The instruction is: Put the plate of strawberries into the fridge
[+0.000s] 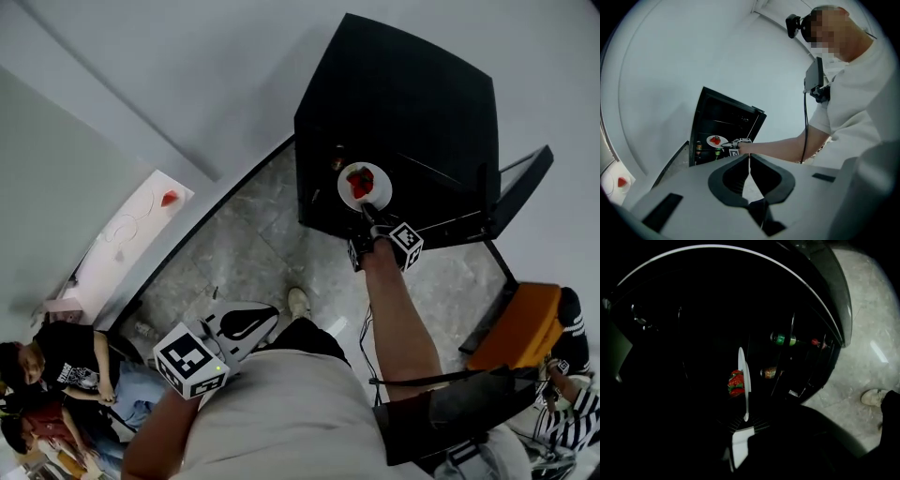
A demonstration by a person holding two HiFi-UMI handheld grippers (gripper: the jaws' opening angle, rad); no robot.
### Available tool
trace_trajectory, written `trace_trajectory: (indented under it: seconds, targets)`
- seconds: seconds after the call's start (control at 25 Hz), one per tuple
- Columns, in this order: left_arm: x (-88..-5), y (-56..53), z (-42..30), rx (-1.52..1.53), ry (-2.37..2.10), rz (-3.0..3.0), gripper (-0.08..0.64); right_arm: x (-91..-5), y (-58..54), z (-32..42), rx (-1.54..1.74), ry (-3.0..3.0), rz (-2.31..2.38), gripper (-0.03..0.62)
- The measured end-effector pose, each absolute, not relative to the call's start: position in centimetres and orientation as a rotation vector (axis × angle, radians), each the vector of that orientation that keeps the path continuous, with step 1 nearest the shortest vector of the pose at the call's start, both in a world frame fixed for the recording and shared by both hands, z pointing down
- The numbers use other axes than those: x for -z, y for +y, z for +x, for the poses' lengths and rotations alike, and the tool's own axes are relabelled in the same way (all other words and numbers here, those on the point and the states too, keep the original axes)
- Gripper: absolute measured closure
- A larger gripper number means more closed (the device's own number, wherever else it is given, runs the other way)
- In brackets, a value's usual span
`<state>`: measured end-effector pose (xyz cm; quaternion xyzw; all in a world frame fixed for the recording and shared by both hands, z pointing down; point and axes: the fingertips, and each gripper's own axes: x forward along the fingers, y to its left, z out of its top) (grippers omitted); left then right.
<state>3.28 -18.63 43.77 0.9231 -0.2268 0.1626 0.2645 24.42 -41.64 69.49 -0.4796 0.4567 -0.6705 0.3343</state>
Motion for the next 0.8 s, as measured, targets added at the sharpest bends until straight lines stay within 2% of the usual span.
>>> trace_trajectory:
  seconds: [0.8]
  targets:
    - [-44.8,-20.0,0.9,-0.472,-0.734,2.409,0.541,-72.4,-48.5,26.1,1.701,1.333,-1.414,0.565]
